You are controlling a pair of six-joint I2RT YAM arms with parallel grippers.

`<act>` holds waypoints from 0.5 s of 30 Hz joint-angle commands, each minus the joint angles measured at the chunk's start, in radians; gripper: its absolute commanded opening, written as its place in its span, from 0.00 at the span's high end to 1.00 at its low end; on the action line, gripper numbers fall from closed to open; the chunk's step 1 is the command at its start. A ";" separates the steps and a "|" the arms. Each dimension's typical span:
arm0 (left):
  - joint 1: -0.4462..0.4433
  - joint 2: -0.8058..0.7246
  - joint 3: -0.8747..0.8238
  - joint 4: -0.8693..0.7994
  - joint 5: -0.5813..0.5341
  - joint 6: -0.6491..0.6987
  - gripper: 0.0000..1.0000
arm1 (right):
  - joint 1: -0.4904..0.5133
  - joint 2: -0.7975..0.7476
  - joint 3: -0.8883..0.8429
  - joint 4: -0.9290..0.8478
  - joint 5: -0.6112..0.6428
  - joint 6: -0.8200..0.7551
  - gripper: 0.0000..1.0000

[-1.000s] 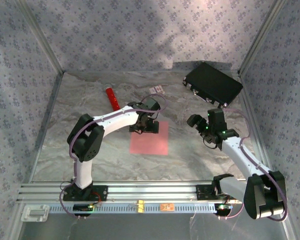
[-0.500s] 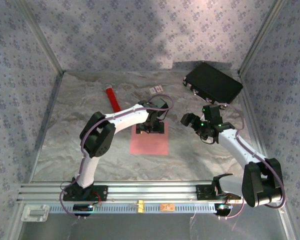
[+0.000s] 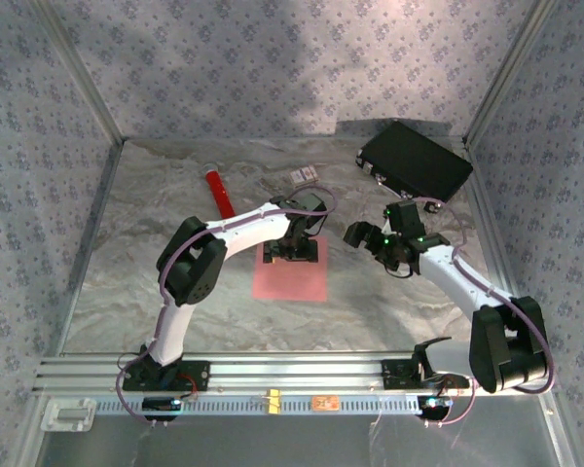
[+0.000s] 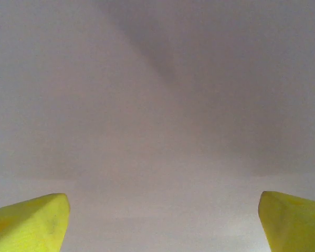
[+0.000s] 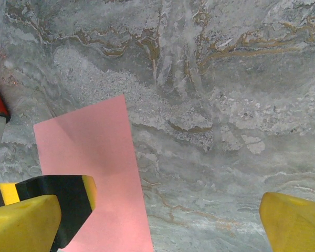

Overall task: Fold a paper plane with a square sheet of paper (pick it up from the middle)
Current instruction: First fold the square sheet of paper in half at the center of the table.

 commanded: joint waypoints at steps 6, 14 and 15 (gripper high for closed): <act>-0.005 0.041 0.011 -0.043 -0.007 -0.015 0.08 | 0.012 0.007 0.038 -0.029 -0.004 -0.021 0.01; -0.004 0.067 -0.014 -0.024 -0.012 -0.010 0.08 | 0.018 0.003 0.037 -0.037 -0.001 -0.022 0.01; -0.005 0.071 -0.020 -0.020 -0.008 -0.010 0.08 | 0.019 0.003 0.036 -0.039 0.001 -0.022 0.01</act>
